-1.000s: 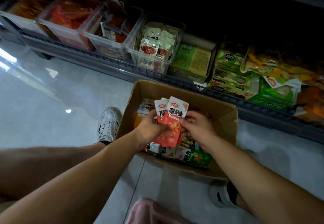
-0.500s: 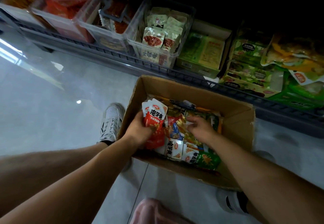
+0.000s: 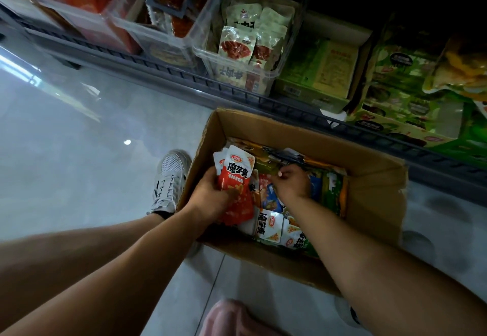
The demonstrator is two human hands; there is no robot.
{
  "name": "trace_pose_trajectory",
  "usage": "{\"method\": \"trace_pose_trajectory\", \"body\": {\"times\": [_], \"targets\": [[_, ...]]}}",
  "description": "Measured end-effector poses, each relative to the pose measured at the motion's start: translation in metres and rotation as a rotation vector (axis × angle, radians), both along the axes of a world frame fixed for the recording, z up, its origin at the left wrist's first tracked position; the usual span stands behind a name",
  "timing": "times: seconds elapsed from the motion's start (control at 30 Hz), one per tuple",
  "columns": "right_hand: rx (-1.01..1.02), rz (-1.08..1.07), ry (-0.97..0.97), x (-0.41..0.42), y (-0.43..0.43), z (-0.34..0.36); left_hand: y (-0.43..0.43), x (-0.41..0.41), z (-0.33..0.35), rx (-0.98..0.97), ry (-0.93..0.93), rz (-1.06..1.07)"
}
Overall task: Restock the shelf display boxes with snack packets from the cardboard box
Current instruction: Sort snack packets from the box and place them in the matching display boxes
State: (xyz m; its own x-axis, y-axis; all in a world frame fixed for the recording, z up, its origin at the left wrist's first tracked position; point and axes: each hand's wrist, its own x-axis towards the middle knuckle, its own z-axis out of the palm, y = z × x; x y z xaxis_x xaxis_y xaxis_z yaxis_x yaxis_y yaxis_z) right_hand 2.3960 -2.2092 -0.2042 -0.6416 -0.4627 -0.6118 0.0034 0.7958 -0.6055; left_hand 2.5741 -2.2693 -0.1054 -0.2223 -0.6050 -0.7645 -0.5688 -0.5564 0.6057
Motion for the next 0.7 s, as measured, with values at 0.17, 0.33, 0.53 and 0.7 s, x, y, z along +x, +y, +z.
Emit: {"method": "trace_pose_trajectory", "body": {"times": [0.17,0.33,0.53,0.7], "targets": [[-0.073,-0.131,-0.086,0.002,0.001,0.004,0.001,0.0,0.0,-0.003,0.016,0.003],[-0.102,-0.24,-0.228,0.003,0.014,0.007,0.001,-0.001,0.003,-0.002,0.016,-0.008],[-0.123,-0.256,-0.381,-0.019,0.055,0.032,0.002,-0.006,0.009,-0.004,0.011,-0.022],[-0.168,-0.328,-0.512,-0.043,0.073,0.077,0.008,-0.015,0.02,0.055,0.068,0.016]]}}
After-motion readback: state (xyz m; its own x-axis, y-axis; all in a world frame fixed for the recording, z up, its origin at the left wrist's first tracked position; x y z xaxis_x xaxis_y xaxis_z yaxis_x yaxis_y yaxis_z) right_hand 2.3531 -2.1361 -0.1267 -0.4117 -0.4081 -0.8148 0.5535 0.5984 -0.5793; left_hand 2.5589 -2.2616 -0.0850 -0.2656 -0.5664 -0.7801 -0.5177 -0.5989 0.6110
